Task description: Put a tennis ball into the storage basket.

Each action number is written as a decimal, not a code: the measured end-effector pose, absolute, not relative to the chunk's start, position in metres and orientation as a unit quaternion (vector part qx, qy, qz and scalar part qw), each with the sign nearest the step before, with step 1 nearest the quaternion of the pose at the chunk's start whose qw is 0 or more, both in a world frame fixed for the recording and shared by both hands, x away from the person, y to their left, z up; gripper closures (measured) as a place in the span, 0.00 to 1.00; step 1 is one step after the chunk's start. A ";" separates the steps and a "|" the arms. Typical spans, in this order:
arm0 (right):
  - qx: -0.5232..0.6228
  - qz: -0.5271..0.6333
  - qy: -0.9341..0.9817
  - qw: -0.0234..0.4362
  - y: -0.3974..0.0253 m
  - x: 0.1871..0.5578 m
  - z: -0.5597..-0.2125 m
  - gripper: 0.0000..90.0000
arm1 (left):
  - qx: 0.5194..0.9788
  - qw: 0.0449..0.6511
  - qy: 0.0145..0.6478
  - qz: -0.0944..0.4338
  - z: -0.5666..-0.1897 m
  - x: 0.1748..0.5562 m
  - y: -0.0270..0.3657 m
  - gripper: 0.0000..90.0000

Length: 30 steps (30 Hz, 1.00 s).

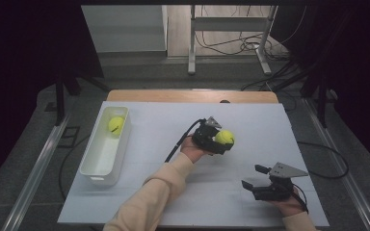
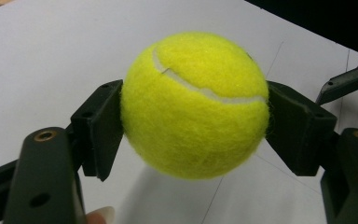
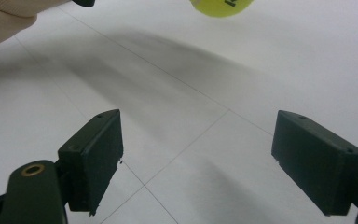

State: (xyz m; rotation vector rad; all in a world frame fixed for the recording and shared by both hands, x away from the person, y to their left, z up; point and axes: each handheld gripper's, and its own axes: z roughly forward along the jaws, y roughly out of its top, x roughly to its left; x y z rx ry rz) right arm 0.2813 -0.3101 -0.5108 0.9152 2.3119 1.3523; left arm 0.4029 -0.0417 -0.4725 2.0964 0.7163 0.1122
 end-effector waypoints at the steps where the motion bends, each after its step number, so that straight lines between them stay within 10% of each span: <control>1: 0.320 0.472 0.807 0.155 -0.310 0.281 -0.511 0.19 | 0.846 0.446 0.289 0.045 -0.472 0.403 -0.041 0.29; 30: 0.322 0.471 0.806 0.156 -0.310 0.281 -0.511 0.19 | 0.833 0.462 0.298 0.054 -0.462 0.397 -0.015 0.29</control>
